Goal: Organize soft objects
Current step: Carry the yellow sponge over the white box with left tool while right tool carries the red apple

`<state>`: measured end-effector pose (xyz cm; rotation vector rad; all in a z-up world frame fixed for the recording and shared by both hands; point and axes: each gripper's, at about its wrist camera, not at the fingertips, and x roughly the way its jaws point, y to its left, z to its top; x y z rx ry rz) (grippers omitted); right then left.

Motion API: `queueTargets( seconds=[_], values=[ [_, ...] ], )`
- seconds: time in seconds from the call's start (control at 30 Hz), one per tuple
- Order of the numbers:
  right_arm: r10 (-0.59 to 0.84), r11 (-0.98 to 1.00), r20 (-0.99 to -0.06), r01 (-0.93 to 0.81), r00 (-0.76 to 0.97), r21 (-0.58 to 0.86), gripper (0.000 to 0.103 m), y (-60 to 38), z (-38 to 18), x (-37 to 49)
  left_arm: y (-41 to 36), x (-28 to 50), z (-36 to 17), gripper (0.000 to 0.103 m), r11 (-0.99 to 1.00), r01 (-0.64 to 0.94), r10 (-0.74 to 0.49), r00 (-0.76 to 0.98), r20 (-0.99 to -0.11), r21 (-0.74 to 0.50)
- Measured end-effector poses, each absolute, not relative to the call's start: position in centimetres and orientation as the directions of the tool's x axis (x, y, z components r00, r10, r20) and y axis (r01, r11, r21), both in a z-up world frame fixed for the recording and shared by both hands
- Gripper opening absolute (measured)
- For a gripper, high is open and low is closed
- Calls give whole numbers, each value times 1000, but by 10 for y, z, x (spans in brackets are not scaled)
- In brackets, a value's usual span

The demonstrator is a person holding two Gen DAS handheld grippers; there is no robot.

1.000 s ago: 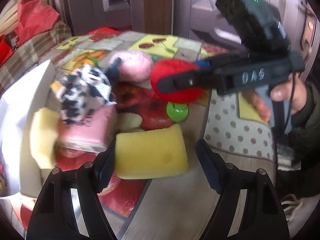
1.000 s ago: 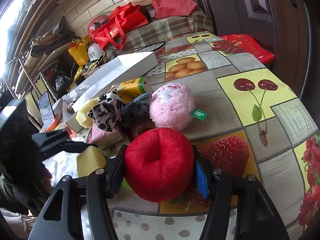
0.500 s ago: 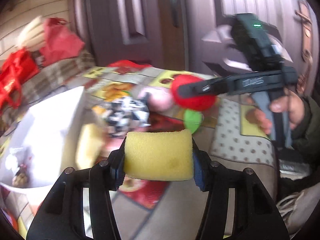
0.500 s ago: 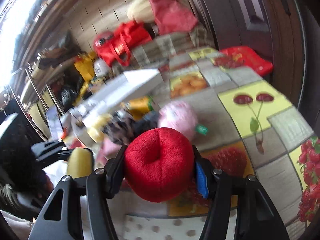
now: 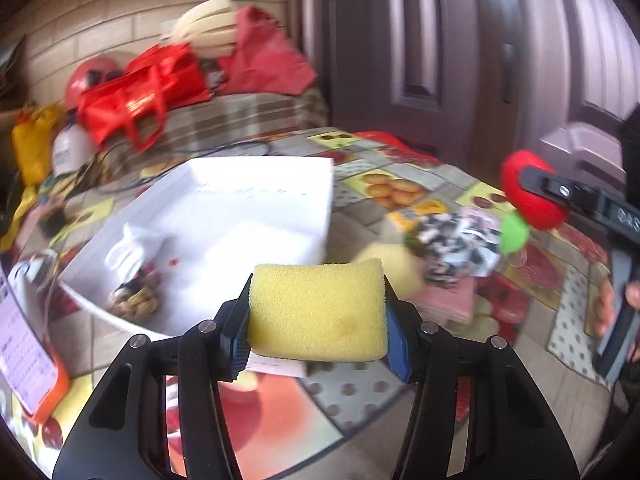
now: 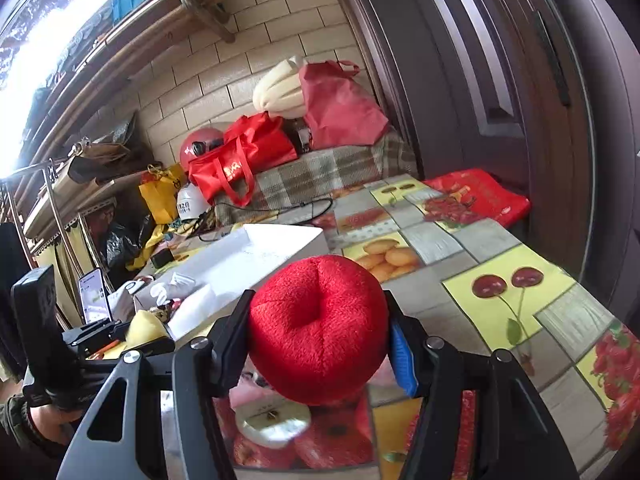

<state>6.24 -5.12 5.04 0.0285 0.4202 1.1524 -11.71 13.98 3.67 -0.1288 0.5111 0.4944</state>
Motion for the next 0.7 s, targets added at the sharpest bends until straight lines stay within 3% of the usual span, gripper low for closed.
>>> queueTargets(
  seconds=[0.43,0.7],
  values=[
    [903,293,-355,-952,244,90,60,-2,44,12,169,-136,37,54,790,-613,540,694,-476,2],
    [921,203,-338,-979,194,-9,60,23,42,-28,188,-149,38,54,754,-656,574,677,-461,-24]
  ],
)
